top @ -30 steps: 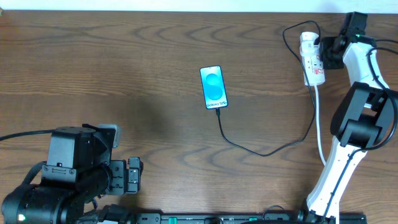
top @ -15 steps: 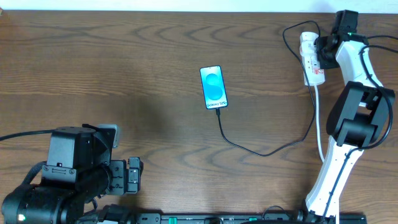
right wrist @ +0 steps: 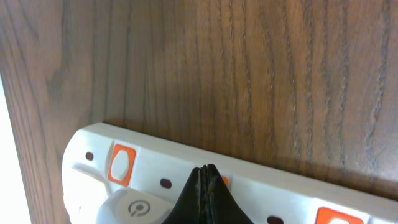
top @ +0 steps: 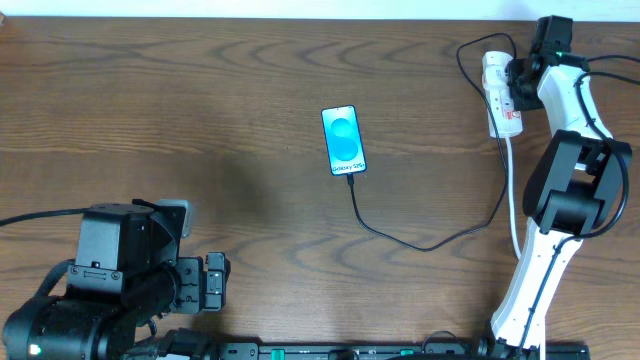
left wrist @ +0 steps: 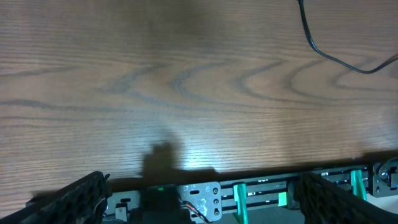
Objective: Plug charger to phone and switch on socket
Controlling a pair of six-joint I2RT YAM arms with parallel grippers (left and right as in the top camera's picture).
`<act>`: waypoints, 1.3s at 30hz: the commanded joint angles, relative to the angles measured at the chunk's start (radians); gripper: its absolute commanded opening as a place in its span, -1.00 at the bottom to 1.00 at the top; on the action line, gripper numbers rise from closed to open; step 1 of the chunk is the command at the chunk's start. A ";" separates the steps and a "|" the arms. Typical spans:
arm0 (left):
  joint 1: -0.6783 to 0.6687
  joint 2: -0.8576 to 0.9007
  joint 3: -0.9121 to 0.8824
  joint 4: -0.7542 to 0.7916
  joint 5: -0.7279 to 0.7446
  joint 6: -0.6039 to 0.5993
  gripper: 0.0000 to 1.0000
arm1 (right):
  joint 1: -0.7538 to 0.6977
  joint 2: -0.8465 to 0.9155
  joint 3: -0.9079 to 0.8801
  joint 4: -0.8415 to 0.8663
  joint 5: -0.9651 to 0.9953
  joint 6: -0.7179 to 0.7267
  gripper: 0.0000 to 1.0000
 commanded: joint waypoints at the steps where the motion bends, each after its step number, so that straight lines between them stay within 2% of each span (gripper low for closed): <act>1: -0.003 0.000 0.002 -0.002 -0.006 0.010 0.96 | 0.126 0.121 -0.017 0.020 -0.304 0.007 -0.98; 11: -0.003 0.000 0.002 -0.002 -0.006 0.010 0.96 | 0.157 0.118 -0.016 0.042 -0.299 -0.024 -0.97; 29: -0.003 0.000 0.002 -0.003 -0.006 0.010 0.96 | 0.168 0.097 -0.013 0.061 -0.415 -0.058 -0.97; 39: -0.003 0.000 0.002 -0.002 -0.006 0.010 0.96 | 0.172 -0.077 -0.013 -0.068 -0.237 -0.127 -0.98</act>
